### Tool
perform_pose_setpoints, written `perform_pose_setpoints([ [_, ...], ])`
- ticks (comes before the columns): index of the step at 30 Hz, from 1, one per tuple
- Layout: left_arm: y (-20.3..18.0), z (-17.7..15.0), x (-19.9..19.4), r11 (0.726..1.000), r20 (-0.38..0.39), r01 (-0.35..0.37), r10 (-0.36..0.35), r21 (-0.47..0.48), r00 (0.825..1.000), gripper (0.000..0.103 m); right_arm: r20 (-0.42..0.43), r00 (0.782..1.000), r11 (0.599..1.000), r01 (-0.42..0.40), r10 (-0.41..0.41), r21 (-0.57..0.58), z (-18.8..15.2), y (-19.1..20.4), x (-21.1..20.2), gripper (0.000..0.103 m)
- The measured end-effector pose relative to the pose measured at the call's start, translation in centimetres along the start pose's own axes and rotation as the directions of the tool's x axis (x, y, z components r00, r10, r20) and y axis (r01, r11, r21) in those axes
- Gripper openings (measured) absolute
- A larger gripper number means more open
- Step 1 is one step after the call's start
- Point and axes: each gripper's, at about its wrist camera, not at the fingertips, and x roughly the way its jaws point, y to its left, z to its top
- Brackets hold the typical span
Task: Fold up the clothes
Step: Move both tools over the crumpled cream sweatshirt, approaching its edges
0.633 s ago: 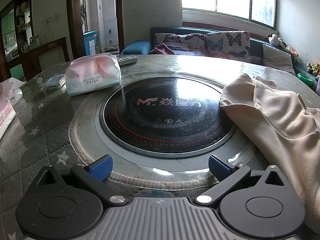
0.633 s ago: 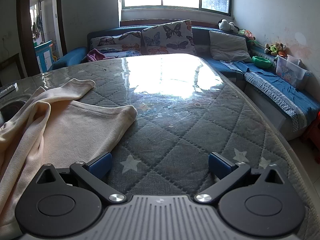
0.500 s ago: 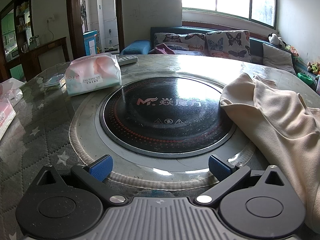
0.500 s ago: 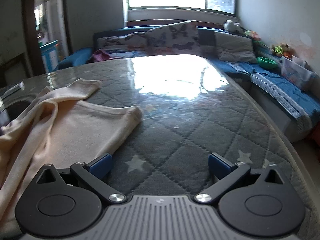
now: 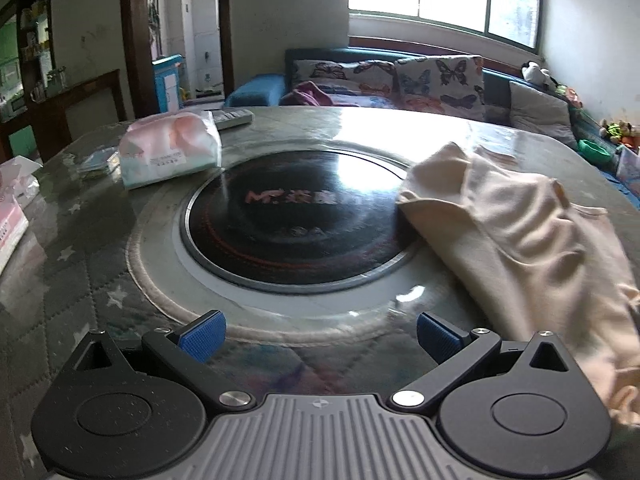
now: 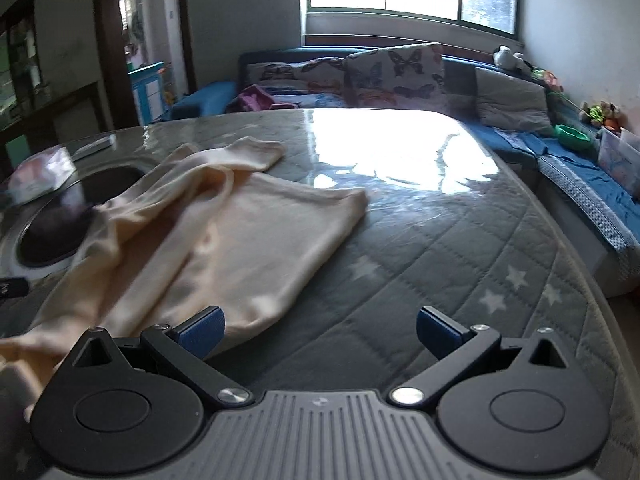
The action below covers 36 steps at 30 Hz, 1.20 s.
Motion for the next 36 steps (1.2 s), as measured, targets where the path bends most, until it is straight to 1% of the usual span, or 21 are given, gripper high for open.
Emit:
perform_pose_setpoints([
  [4,-1.1,-0.3,-1.0,0.999,-0.009,0.028,-0.028,0.02,1.0,0.103,0.003,1.0,1.0,-0.023,0.023,-0.02,-0.9,1.5,-1.4,0.103],
  [7,-1.9,-0.5,-1.5,0.999,-0.022,0.035,-0.034,0.042,0.999,0.103,-0.005,0.999,0.999,-0.035,0.035,-0.027,-1.5,2.1,-2.1,0.103],
  [11,-2.6,-0.8,-2.3,0.998,-0.029,0.049,-0.048,0.049,0.998,0.103,-0.014,0.999,0.998,-0.044,0.044,-0.034,-2.2,2.8,-2.9,0.103],
  [21,-4.0,-1.2,-3.6,0.996,-0.023,0.054,-0.052,0.072,0.998,0.103,-0.028,0.998,0.997,-0.063,0.062,-0.038,-3.8,3.8,-4.3,0.103],
  [36,-5.1,-1.8,-4.6,0.994,-0.026,0.052,-0.05,0.1,0.998,0.103,-0.03,0.996,0.996,-0.083,0.081,-0.04,-4.9,4.9,-5.3,0.103],
])
